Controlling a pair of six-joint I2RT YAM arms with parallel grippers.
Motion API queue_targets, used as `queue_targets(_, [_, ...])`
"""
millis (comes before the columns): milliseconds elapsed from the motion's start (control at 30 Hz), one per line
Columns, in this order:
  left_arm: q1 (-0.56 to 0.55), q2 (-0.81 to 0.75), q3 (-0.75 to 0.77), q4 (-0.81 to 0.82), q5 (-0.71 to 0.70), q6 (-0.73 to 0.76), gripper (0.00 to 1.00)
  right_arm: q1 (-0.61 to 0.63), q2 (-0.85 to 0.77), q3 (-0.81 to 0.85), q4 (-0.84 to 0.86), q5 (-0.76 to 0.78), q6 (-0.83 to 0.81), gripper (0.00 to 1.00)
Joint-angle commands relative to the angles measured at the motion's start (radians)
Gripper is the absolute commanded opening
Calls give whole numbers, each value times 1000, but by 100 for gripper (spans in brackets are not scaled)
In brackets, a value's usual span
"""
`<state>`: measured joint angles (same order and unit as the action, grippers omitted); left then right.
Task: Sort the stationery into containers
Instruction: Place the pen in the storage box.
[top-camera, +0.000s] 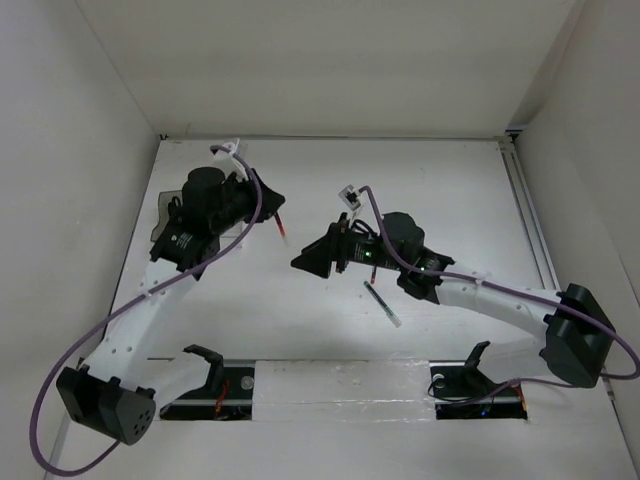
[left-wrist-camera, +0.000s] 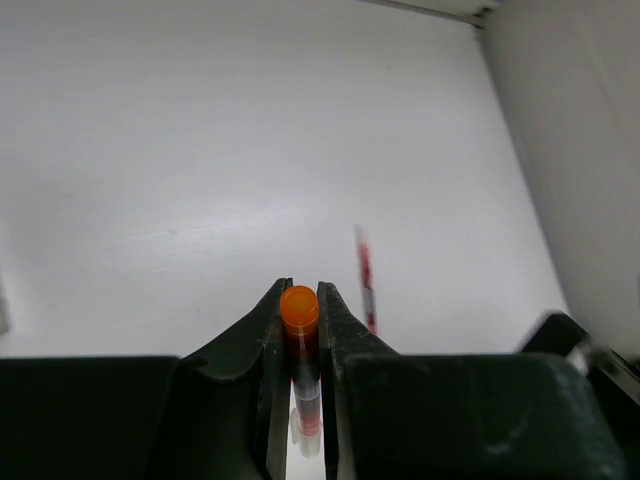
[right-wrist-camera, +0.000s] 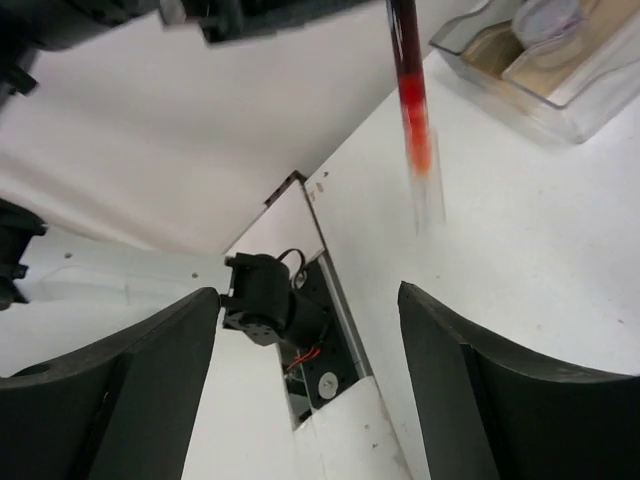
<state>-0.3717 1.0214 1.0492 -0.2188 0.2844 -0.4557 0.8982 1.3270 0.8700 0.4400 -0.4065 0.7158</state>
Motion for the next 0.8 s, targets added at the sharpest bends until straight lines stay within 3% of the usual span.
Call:
queue_targets(0, [16,109,135,-126,-310,123,0,7,-64,-23,-29,101,-44,78])
queue_targets(167, [114,293,242,-214,-423,213,0,7,-146,-45,-162,222,-67,78])
queue_targets(367, [287,524,351,-223,-294,250,0,-2,-290,-111,-241,261,-76,78])
queue_targets(533, [287,654,469,-280,-410,267,0,-2,-411,-158,-341,300,-85,78])
queue_targets(767, [287,726,482,-211,-401,255,0,-2,-561,-180,-443,345,-104,78])
